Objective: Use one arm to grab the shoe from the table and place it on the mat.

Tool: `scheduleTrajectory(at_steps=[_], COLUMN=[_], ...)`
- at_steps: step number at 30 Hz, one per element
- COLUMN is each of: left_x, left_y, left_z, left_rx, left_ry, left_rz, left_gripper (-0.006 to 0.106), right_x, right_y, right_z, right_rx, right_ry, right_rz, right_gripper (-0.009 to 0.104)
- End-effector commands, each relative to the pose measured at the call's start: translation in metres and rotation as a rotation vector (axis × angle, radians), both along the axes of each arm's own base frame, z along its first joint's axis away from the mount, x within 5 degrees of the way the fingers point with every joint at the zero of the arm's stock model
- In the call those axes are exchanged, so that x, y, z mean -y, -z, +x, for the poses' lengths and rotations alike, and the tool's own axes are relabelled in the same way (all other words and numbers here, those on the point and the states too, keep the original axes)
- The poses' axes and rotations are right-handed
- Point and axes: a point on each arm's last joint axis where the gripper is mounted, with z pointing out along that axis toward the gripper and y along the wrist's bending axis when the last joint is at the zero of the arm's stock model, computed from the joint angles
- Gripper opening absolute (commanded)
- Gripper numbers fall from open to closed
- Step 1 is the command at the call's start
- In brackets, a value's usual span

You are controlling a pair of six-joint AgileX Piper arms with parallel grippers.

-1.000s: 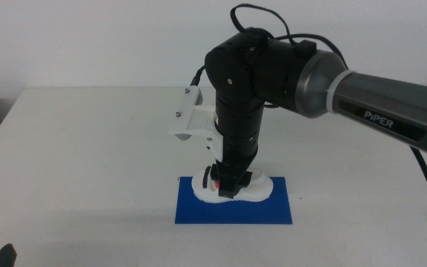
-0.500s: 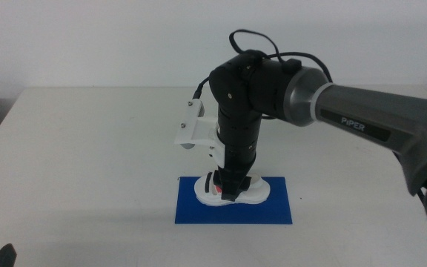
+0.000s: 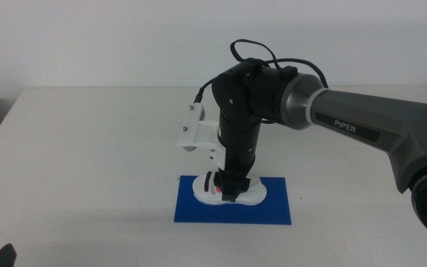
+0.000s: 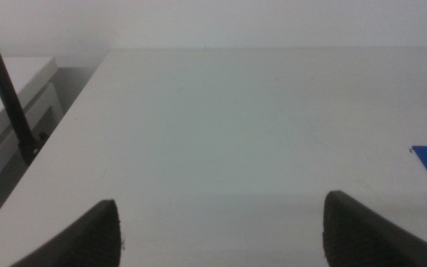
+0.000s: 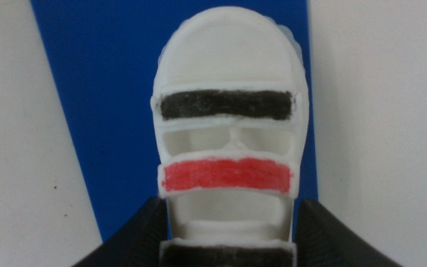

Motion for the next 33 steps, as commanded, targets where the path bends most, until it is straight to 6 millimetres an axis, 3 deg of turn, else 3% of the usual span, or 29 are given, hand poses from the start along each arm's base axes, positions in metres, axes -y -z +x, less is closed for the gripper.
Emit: scheduleTrajectory(at_steps=[1,7,11,16,23,29,33], left_x=[0.0,0.0,0.0,0.0,0.0,0.0,0.0], left_y=[-0.006,-0.006,-0.006,-0.006,-0.006,-0.006,-0.006], left_z=[0.001,0.001,0.001,0.001,0.001,0.001,0.001], left_rx=[0.086,0.086,0.086,0.086,0.086,0.086,0.086], left_ry=[-0.004,-0.004,-0.004,-0.004,-0.004,-0.004,-0.004], left_rz=[-0.01,-0.01,-0.01,-0.01,-0.01,-0.01,-0.01], left_gripper=[0.094,0.094,0.094,0.094,0.094,0.094,0.094], right_x=[0.004,0.003,0.007,0.042,0.144,0.222,0.253], right_y=[-0.033,-0.034,-0.046,-0.091,-0.135,-0.143,-0.136], right_z=[0.0,-0.001,-0.002,-0.014,-0.072,-0.133,-0.181], right_rx=[0.062,0.049,0.064,0.166,0.379,0.501,0.638], right_ry=[-0.017,-0.014,0.004,0.162,0.513,0.892,1.001], right_rz=[0.05,0.071,0.103,0.227,0.485,0.683,0.773], right_gripper=[0.02,0.066,0.09,0.092,0.092,0.092,0.092])
